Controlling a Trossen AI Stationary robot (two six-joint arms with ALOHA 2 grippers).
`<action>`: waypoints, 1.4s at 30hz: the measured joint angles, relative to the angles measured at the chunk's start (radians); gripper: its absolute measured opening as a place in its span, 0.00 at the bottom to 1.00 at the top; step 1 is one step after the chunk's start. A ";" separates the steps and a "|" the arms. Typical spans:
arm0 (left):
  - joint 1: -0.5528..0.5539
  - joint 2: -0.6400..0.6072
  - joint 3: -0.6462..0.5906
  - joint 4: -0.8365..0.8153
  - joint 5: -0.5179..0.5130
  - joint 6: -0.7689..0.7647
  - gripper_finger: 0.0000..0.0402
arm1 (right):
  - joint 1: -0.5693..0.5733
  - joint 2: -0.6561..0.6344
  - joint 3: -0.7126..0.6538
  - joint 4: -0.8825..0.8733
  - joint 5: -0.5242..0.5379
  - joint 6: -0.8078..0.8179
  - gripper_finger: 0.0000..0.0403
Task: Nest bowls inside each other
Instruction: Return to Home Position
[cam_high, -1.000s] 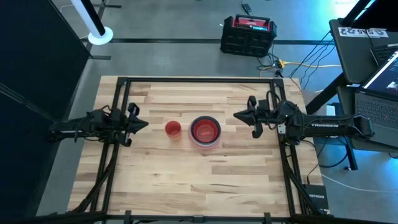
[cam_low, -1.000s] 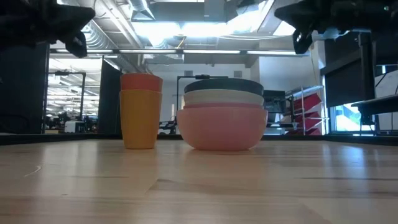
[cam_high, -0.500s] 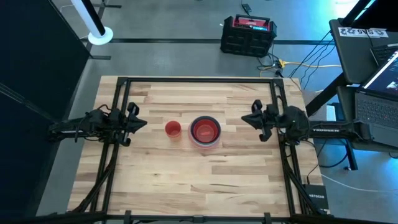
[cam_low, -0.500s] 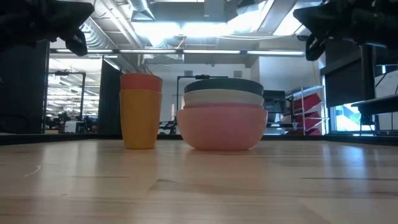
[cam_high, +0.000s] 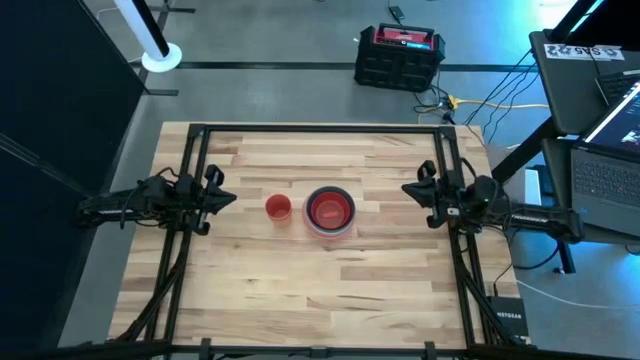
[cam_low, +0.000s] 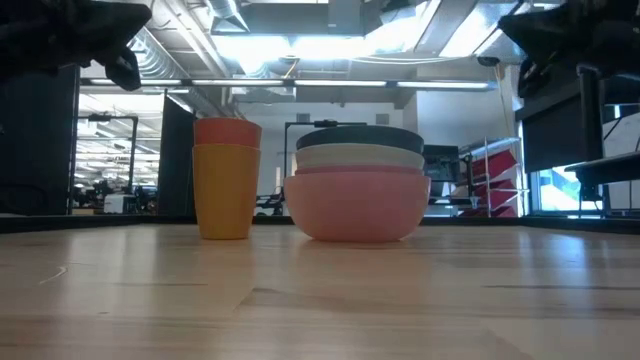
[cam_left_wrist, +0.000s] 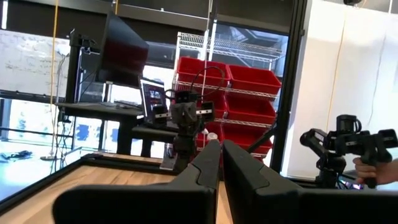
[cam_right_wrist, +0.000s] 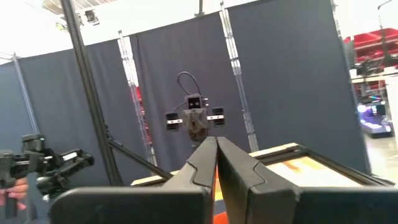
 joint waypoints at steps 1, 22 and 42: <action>0.000 0.000 0.000 0.000 0.000 -0.001 0.00 | 0.000 -0.023 -0.006 -0.017 0.005 -0.003 0.00; 0.000 0.001 -0.011 -0.040 -0.002 -0.005 0.00 | 0.000 -0.156 -0.016 -0.386 0.111 -0.096 0.00; 0.001 0.000 -0.026 -0.233 -0.009 0.058 0.00 | 0.000 -0.155 -0.016 -0.389 0.129 -0.113 0.00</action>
